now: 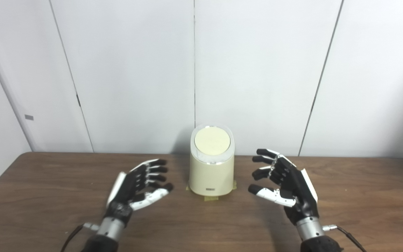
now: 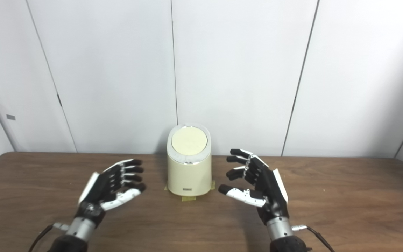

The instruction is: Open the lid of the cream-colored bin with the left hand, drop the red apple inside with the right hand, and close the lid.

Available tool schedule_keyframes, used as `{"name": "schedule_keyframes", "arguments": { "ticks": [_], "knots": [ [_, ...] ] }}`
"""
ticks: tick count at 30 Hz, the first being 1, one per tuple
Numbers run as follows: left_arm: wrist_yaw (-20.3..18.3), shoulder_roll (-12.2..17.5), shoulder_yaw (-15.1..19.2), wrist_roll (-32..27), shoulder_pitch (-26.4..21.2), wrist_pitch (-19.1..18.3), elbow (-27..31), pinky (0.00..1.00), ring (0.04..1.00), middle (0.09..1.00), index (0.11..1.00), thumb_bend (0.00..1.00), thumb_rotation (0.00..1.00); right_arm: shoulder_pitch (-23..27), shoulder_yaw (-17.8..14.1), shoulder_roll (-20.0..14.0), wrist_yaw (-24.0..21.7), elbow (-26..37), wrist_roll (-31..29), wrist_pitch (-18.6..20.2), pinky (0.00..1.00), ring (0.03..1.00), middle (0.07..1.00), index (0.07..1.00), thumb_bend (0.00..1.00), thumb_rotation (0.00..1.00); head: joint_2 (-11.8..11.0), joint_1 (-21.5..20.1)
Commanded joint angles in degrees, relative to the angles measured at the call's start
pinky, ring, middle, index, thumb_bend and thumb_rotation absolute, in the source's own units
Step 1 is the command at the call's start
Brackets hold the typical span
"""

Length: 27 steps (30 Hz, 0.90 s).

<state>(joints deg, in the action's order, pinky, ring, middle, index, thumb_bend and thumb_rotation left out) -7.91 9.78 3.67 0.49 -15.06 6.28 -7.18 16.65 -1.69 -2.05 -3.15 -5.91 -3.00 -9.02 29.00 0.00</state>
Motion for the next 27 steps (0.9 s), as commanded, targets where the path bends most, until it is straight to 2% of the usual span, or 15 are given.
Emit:
{"name": "schedule_keyframes", "arguments": {
  "ticks": [1, 9, 19, 27],
  "knots": [
    [-0.26, 0.36, 0.22, -1.68, -0.98, 3.48, 1.71, 0.48, 0.605, 0.690, 0.745, 0.68, 0.24, 1.46, -0.55, -0.10, 0.37, 2.36, -0.66, -0.40, 0.53, 0.534, 0.669, 0.691, 0.81, 0.19, 0.03, -0.22],
    [0.34, 0.65, 0.08, -1.81, 0.62, 3.66, 2.32, 0.49, 0.603, 0.692, 0.743, 0.69, 0.23, 0.85, -0.32, -0.60, 0.23, 2.37, -0.09, -0.25, 0.51, 0.565, 0.684, 0.701, 0.80, 0.18, -0.02, 0.54],
    [1.24, -0.34, -0.66, -1.28, 0.98, 4.05, 2.93, 0.58, 0.696, 0.741, 0.745, 0.72, 0.25, 0.72, 0.27, -0.67, 0.20, 1.61, 0.86, -1.39, 0.48, 0.574, 0.693, 0.702, 0.84, 0.22, -0.19, 0.55],
    [1.37, -0.43, -0.58, -1.32, 1.00, 3.84, 3.93, 0.59, 0.695, 0.742, 0.744, 0.71, 0.25, 0.69, 0.28, -1.14, 0.24, 1.69, 1.59, -1.34, 0.47, 0.570, 0.698, 0.706, 0.84, 0.23, -0.04, 0.89]
  ]
}}
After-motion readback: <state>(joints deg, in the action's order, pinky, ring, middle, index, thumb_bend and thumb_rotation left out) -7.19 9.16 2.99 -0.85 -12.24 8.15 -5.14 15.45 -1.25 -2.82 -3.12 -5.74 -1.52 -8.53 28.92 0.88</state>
